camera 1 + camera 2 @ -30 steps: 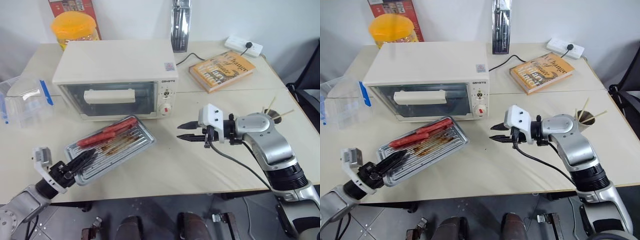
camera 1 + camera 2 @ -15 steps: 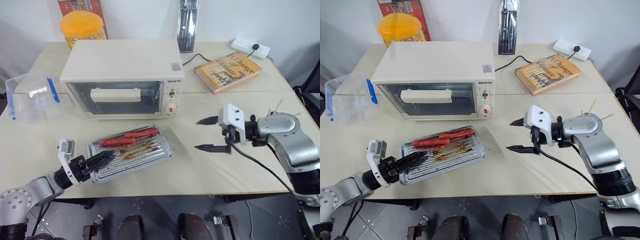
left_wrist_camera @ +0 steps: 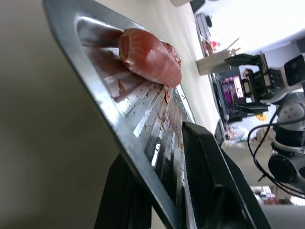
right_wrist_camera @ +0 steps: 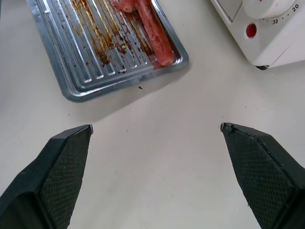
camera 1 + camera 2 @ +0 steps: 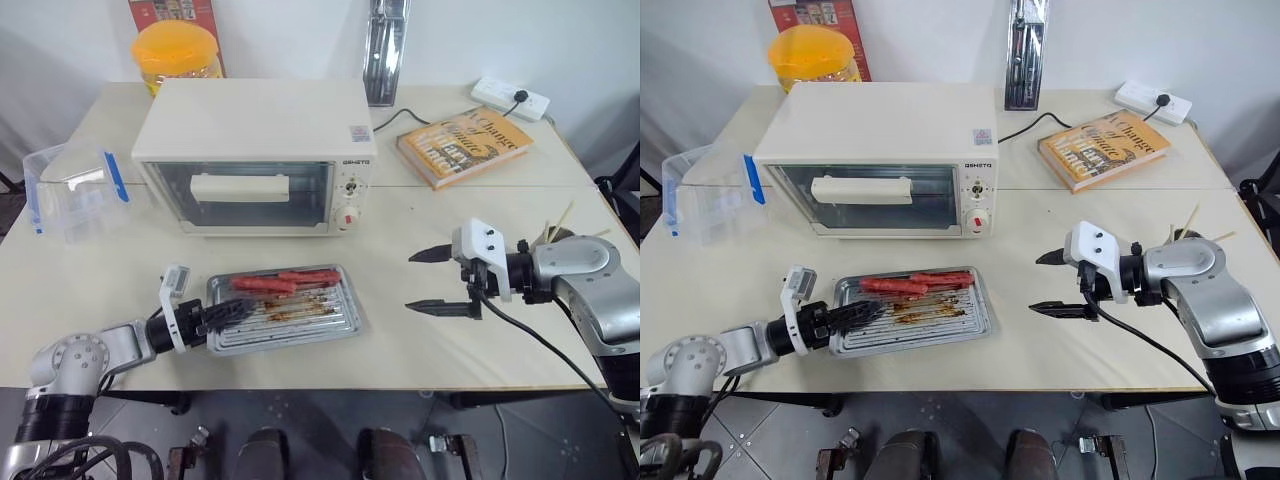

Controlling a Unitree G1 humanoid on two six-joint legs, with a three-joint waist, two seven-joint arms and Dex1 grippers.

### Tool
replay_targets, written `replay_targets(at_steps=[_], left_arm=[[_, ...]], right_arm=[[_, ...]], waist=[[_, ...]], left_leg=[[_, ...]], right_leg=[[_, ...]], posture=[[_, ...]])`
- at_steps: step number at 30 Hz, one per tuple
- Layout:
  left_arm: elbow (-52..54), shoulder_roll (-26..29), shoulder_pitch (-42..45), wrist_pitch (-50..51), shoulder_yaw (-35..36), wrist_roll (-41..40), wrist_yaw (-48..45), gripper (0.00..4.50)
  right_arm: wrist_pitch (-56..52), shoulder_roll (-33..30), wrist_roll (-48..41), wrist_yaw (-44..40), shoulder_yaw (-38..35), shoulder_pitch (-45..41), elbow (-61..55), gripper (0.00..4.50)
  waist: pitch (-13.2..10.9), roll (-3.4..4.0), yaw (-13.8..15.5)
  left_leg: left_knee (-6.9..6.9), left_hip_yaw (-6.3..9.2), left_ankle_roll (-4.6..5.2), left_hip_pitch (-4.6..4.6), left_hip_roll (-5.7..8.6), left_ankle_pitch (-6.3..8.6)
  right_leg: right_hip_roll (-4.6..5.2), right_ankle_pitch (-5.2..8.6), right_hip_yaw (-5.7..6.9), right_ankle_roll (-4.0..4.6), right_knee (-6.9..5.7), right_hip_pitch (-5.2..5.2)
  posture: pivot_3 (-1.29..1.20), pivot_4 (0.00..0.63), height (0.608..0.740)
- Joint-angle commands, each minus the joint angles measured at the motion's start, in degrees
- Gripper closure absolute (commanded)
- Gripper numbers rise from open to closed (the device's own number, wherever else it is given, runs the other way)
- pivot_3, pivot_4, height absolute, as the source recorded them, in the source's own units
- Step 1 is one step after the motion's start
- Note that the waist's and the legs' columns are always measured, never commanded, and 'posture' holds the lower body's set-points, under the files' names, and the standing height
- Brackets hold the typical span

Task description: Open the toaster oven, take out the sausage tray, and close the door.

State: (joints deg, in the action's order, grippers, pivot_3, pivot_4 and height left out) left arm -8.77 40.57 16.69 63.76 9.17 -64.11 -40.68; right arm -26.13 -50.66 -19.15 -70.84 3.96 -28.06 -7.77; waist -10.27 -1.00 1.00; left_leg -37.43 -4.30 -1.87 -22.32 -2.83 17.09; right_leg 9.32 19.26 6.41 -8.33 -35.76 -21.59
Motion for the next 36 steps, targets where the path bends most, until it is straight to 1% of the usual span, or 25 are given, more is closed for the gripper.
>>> replay_targets(at_steps=[1,5,7,9,11,18,21,23,25,27,28,31,32,34,36], left_arm=[[-2.2,0.1,3.1,-0.4,-1.3,3.8,-3.9,3.86],[-4.4,0.1,5.3,-0.7,-2.9,8.2,-7.0,3.86],[-5.7,-0.1,6.2,-1.7,-3.5,10.6,-7.9,3.14],[-6.8,-0.2,6.9,-2.0,-3.4,12.0,-8.8,2.62],[-7.5,-0.1,7.1,-2.1,-3.1,13.1,-9.8,2.00],[-6.5,2.7,6.4,-1.7,-1.7,15.8,-12.2,0.04],[-4.5,5.4,4.4,-1.8,-1.0,16.4,-12.9,0.04],[-3.8,8.6,2.4,-2.2,-0.1,16.8,-14.8,0.04],[-3.5,10.6,1.2,-2.7,0.5,17.1,-16.3,0.04],[-4.7,13.5,0.1,-5.9,0.6,19.6,-18.2,0.04],[-5.5,14.9,-0.5,-9.3,1.1,21.5,-19.2,0.04],[-7.9,16.0,-0.7,-18.0,3.7,24.2,-21.6,0.04],[-8.3,15.3,-0.9,-22.6,5.4,24.8,-22.5,0.04],[-9.6,13.2,-1.4,-36.1,8.9,28.4,-22.6,0.04],[-10.7,11.6,-2.0,-46.5,11.2,31.3,-22.7,0.04]], right_arm=[[0.2,-0.3,-0.8,0.7,-1.7,-1.0,-2.0,0.00],[0.3,-0.2,-0.7,1.2,-1.7,-1.3,-1.8,0.00],[0.6,-0.2,-0.5,1.4,-1.5,-1.3,-1.6,0.00],[0.8,-0.1,-0.4,1.6,-1.4,-1.3,-1.6,0.00],[1.1,0.0,-0.4,1.7,-1.3,-1.4,-1.5,0.00],[2.6,0.6,0.3,1.6,-0.5,-3.2,0.3,0.00],[3.2,0.8,0.5,1.3,0.0,-4.0,1.1,0.00],[3.6,0.8,0.6,0.6,0.4,-4.3,1.7,0.00],[3.8,0.8,0.6,0.1,0.6,-4.6,2.2,0.00],[4.0,0.6,0.6,-1.1,1.3,-4.8,2.6,0.00],[4.1,0.6,0.7,-1.8,1.7,-5.0,3.0,0.00],[5.3,0.9,1.3,-2.8,2.6,-5.4,3.9,0.00],[5.7,1.1,1.4,-3.1,2.8,-5.4,4.0,0.00],[6.7,1.7,2.0,-3.1,3.3,-5.5,4.9,0.00],[7.7,2.0,2.8,-3.5,3.9,-5.1,5.4,0.00]], waist=[[0.0,0.00,0.2],[0.0,0.00,0.2],[0.0,0.00,0.3],[0.0,0.00,0.2],[0.0,0.00,0.3],[0.0,0.01,0.2],[0.0,0.01,-0.3],[0.0,0.01,-1.0],[0.0,0.01,-1.6],[0.0,0.03,-1.8],[0.0,0.03,-2.0],[0.0,0.05,-2.3],[0.0,0.05,-2.3],[0.0,0.04,-2.4],[0.0,0.04,-2.4]], left_leg=[[-0.01,0.00,0.00,0.00,0.00,0.00],[0.00,-0.02,0.00,-0.01,0.00,0.00],[0.01,-0.02,0.00,0.00,0.00,0.00],[0.00,-0.03,0.00,-0.01,0.00,0.00],[-0.01,-0.03,0.00,0.00,0.00,0.00],[-0.13,-0.03,0.01,0.04,-0.01,-0.01],[-0.15,-0.03,0.01,0.04,-0.03,-0.01],[-0.06,-0.05,0.01,0.06,-0.03,-0.01],[0.05,-0.07,0.01,0.11,-0.03,-0.01],[0.13,-0.10,0.01,0.14,-0.03,-0.01],[0.14,-0.10,0.01,0.14,-0.03,-0.01],[0.16,-0.10,0.01,0.13,-0.04,-0.02],[0.15,-0.11,0.00,0.12,-0.04,-0.02],[0.15,-0.13,0.01,0.08,-0.03,-0.01],[0.13,-0.14,0.01,0.05,-0.04,0.00]], right_leg=[[0.00,0.00,0.00,0.00,0.00,0.00],[0.00,0.00,0.00,-0.01,0.00,0.00],[0.00,0.00,0.00,-0.01,0.00,0.00],[0.00,0.00,0.00,-0.01,0.00,0.00],[0.00,0.00,0.00,-0.01,-0.02,0.00],[0.00,0.00,-0.02,-0.01,-0.16,0.01],[0.00,0.00,-0.04,0.00,-0.18,0.01],[0.00,0.00,-0.05,-0.01,-0.16,0.00],[0.00,0.00,-0.05,-0.01,-0.16,-0.01],[0.00,0.00,-0.06,-0.01,-0.15,-0.03],[0.00,0.00,-0.06,-0.01,-0.15,-0.04],[0.00,0.00,-0.06,-0.01,-0.13,-0.06],[0.00,0.00,-0.06,-0.01,-0.13,-0.07],[0.01,0.00,-0.05,-0.01,-0.11,-0.08],[0.01,0.00,-0.04,-0.01,-0.08,-0.09]], posture=[[0.00,0.150,0.740],[0.00,0.150,0.740],[0.00,0.150,0.740],[0.00,0.150,0.740],[0.00,0.150,0.740],[0.00,0.150,0.740],[0.00,0.150,0.740],[0.00,0.150,0.740],[0.00,0.150,0.740],[0.00,0.150,0.740],[0.00,0.150,0.740],[0.00,0.150,0.740],[0.00,0.150,0.740],[0.00,0.150,0.740],[0.00,0.150,0.740]])
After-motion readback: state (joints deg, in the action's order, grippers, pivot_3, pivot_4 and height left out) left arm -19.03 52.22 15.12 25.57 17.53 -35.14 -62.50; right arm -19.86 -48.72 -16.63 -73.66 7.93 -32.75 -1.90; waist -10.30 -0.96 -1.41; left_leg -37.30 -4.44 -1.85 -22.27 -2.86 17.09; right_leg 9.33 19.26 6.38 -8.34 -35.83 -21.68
